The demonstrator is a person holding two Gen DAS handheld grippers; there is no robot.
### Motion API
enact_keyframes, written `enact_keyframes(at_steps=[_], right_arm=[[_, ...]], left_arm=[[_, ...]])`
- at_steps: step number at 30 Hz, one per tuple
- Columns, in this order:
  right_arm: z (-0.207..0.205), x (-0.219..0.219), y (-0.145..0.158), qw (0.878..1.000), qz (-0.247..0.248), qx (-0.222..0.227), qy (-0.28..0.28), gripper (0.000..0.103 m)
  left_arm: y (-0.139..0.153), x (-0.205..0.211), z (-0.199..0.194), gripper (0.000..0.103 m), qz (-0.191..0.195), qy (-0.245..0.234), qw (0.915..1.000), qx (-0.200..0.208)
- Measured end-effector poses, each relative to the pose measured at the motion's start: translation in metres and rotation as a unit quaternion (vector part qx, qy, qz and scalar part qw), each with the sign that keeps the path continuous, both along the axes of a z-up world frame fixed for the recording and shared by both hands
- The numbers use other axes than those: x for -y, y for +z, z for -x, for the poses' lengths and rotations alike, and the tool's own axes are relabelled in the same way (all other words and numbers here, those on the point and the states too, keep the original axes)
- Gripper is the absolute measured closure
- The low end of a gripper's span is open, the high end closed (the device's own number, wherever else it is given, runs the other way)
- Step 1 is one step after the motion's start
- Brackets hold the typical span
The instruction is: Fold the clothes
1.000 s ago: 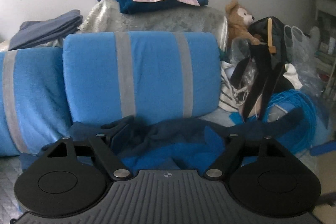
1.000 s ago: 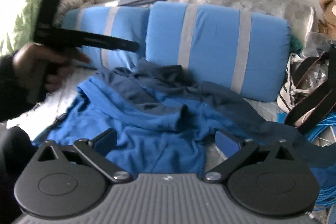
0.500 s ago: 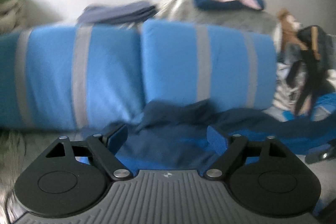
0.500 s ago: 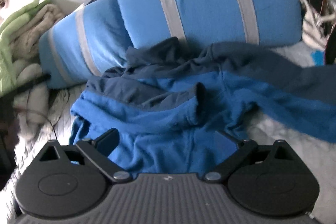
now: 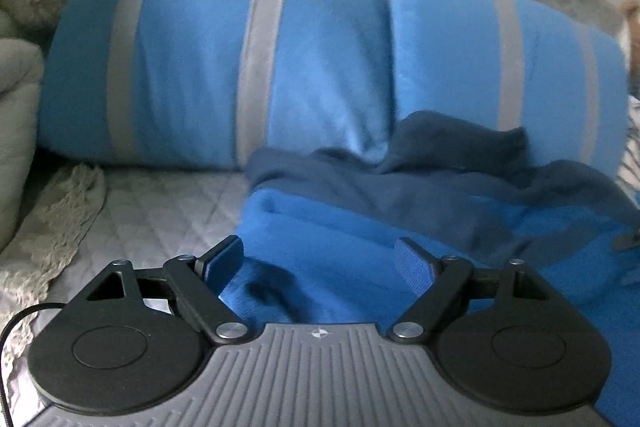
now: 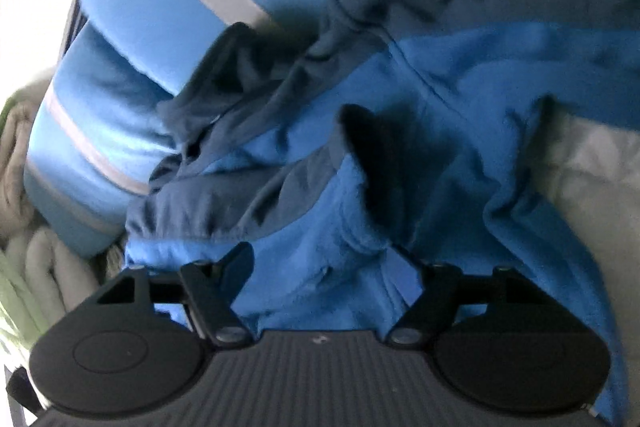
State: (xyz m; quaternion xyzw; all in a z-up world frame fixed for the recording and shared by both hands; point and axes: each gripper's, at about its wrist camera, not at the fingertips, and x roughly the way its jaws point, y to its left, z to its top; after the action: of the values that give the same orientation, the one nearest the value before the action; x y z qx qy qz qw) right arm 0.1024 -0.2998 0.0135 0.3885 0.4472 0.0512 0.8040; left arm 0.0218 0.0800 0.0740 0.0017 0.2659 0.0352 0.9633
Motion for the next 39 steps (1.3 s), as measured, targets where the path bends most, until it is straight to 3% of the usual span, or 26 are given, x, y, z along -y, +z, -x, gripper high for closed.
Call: enact_keyframes(at_steps=[5,7,8,9,20,24,32,39], right_arm=[[-0.007,0.006,-0.020,0.998,-0.040,-0.023,-0.052,0.033],[-0.008,0.008,-0.027,0.995,-0.053,-0.033,-0.075,0.047],[-0.007,0.009,-0.031,0.994,-0.058,-0.039,-0.087,0.063],[-0.007,0.010,-0.035,0.992,-0.064,-0.045,-0.100,0.072],[0.013,0.010,-0.007,0.995,-0.038,0.025,-0.086,0.075],[0.016,0.000,0.013,0.995,0.012,0.079,-0.060,0.074],[0.012,0.005,0.013,0.995,0.012,0.084,-0.056,0.078],[0.021,0.023,0.018,0.991,0.006,0.102,-0.086,0.078]], left_arm=[[-0.005,-0.003,-0.004,0.020,-0.022,0.013,0.9996,-0.010],[-0.006,-0.002,-0.004,0.020,-0.029,0.009,0.9995,-0.011],[-0.006,-0.002,-0.004,0.020,-0.033,0.006,0.9994,-0.012],[-0.006,-0.002,-0.004,0.020,-0.035,0.004,0.9993,-0.012],[-0.011,-0.001,-0.007,0.020,-0.053,0.000,0.9983,-0.022],[-0.011,0.000,-0.007,0.020,-0.063,0.002,0.9978,-0.021],[-0.006,-0.006,-0.005,0.020,-0.080,0.009,0.9967,-0.016],[-0.003,-0.025,-0.011,0.020,-0.155,-0.068,0.9840,-0.055]])
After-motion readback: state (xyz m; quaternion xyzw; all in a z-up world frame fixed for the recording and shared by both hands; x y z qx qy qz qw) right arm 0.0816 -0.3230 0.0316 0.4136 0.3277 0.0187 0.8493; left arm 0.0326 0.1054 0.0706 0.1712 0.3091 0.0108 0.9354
